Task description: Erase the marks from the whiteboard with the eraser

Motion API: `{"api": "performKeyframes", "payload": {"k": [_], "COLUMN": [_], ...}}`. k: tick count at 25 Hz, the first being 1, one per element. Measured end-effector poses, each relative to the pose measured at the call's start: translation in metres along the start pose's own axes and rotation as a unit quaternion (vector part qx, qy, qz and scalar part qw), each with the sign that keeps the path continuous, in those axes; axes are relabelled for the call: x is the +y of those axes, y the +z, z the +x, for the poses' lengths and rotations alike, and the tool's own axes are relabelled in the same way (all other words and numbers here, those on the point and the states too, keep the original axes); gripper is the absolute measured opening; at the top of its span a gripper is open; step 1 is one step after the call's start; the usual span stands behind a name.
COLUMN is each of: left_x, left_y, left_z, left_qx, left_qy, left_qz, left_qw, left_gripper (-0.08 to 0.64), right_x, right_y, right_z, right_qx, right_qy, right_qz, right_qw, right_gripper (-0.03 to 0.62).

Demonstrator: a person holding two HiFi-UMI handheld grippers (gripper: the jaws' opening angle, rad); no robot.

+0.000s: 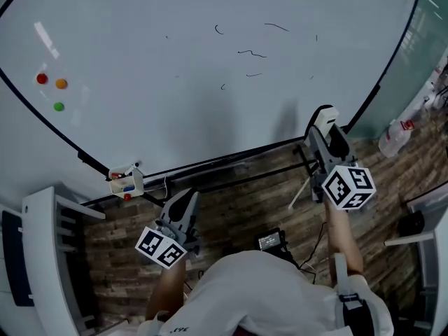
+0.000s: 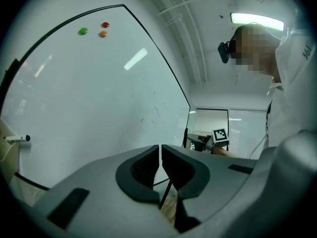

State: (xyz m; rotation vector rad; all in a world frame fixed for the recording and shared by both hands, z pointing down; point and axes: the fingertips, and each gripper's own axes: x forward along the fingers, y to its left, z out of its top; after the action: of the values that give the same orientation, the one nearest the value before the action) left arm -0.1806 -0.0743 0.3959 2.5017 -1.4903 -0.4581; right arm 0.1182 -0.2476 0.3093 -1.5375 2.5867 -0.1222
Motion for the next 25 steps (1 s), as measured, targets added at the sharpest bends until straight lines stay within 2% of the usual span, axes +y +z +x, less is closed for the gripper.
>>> {"api": "performKeyframes", "payload": {"k": [5,10,15,21,25], "left_x": [-0.008,-0.011,-0.016,-0.024,-0.027], "left_y": [0.002,0.006,0.014,0.012,0.009], "left_z": [0.024,0.050,0.073,0.091,0.099], "left_qx": [-0.005,-0.009,-0.019,-0.013,-0.011], "left_qy": [0.002,0.003,-0.002,-0.017,-0.014], "left_qz": [0.010,0.023,0.035,0.044,0.044], "left_qw": [0.9999,0.9997,0.9992,0.9988,0.9989], "left_gripper": [0.008,0.009,0.081,0.083,0.083], "right_x": [-0.027,-0.052,-0.070,-0.091,-0.108], "right_y": [0.028,0.068,0.103,0.127,0.137], "right_z": [0.023,0.055,0.086,0.116,0.130], "right_qx": [-0.008,-0.023,-0.036,-0.033,-0.031], "right_qy": [-0.001,-0.003,-0.011,-0.027,-0.037], "right_qz": [-0.009,-0.039,-0.066,-0.087,-0.085], "right_qw": [1.000,0.999,0.997,0.995,0.995], "right_gripper": [0.256,0.256,0.256,0.256,0.256]}}
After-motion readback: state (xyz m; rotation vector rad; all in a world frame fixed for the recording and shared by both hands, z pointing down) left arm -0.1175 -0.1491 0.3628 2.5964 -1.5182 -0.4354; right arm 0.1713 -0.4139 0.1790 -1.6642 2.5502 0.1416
